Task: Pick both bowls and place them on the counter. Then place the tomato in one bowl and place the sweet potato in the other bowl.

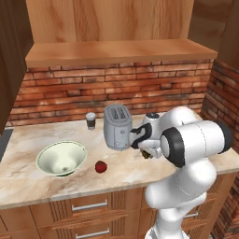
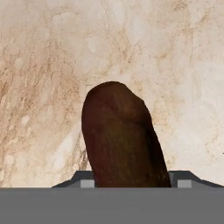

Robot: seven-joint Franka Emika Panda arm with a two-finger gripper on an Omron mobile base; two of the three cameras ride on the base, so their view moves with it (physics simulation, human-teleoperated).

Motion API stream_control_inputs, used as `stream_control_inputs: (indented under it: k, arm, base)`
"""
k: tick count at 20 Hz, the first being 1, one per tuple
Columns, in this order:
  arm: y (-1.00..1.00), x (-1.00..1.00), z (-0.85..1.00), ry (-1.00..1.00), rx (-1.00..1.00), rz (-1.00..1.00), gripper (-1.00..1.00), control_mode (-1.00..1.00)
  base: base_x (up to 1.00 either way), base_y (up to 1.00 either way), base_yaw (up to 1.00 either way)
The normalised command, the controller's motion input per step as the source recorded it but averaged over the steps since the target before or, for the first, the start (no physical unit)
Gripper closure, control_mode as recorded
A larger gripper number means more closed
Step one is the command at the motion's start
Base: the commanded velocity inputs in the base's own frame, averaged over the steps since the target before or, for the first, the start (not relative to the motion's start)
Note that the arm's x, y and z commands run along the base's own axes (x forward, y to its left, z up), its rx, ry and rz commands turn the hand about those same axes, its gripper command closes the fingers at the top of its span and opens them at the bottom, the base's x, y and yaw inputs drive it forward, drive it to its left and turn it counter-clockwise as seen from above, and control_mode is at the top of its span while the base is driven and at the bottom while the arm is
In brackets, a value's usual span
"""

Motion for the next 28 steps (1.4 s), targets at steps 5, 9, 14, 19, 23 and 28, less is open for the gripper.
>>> stream_control_inputs:
  k: [5,9,14,19,23,28]
  arm:
    - [0.01,-0.28,0.01,-0.05,0.00,0.00,1.00,-1.00]
    - [0.03,-0.30,0.37,0.00,0.00,0.00,1.00,-1.00]
    - [0.00,-0.21,0.54,0.00,0.00,0.00,1.00,-1.00]
    - [0.00,-0.17,0.65,0.02,0.00,0.00,1.00,-1.00]
    - [0.00,-0.18,0.63,0.05,-0.03,0.00,1.00,-1.00]
    - [-0.03,-0.20,0.56,0.08,-0.02,0.00,1.00,-1.00]
  base:
    - [0.00,0.00,0.00]
    - [0.00,0.00,0.00]
    - [0.00,0.00,0.00]
    - [0.00,0.00,0.00]
    - [0.00,0.00,0.00]
    - [0.00,0.00,0.00]
